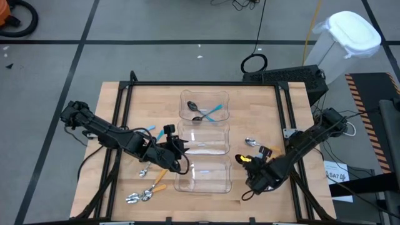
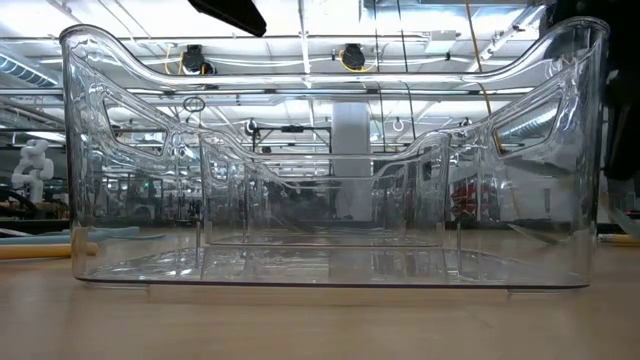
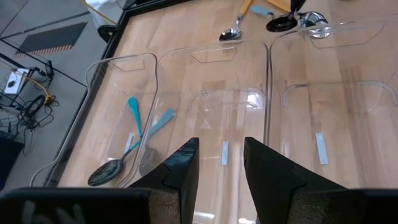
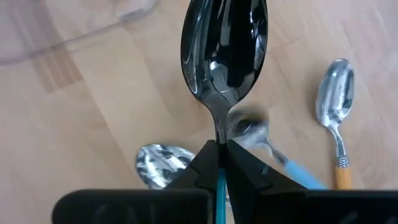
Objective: Sort silverware by color (type)
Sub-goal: Put the dark blue spoon into the top transparent bin
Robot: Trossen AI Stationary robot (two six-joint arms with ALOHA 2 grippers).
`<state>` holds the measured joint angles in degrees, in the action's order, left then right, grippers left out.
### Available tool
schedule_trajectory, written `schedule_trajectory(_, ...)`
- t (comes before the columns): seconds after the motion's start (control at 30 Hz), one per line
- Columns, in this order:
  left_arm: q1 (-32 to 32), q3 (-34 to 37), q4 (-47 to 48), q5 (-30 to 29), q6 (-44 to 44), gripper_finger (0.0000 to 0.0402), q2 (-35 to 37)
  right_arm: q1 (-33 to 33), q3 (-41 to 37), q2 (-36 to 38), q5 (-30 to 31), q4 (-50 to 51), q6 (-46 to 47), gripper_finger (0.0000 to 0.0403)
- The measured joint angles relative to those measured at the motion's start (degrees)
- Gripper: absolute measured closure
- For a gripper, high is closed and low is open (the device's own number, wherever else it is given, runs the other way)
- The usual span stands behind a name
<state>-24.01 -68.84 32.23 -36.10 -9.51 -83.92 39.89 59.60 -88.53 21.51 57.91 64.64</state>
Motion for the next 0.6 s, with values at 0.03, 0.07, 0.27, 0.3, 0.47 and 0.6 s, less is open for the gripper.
schedule_trajectory(0.03,0.0,0.01,-0.12,0.0,0.02,0.0274,0.0,0.33,0.34,0.0,0.8,0.25,0.0,0.0393)
schedule_trajectory(0.07,0.0,0.01,-0.39,0.0,0.02,0.0274,0.0,0.58,0.79,0.0,1.52,0.75,0.0,0.0393)
schedule_trajectory(0.27,0.0,0.0,-1.07,0.0,0.37,0.0274,0.0,1.99,3.18,0.0,5.23,3.06,0.0,0.0393)
schedule_trajectory(0.3,0.0,0.01,-1.07,0.0,0.37,0.0274,0.0,2.2,3.56,0.0,5.71,3.55,0.01,0.0393)
schedule_trajectory(0.47,0.0,0.0,-1.07,0.0,0.37,0.0274,0.0,2.66,4.17,0.0,7.29,4.96,0.06,0.0392)
schedule_trajectory(0.6,0.0,0.0,-1.08,0.0,0.34,0.0274,0.0,2.66,4.19,0.0,7.39,6.08,0.61,0.0392)
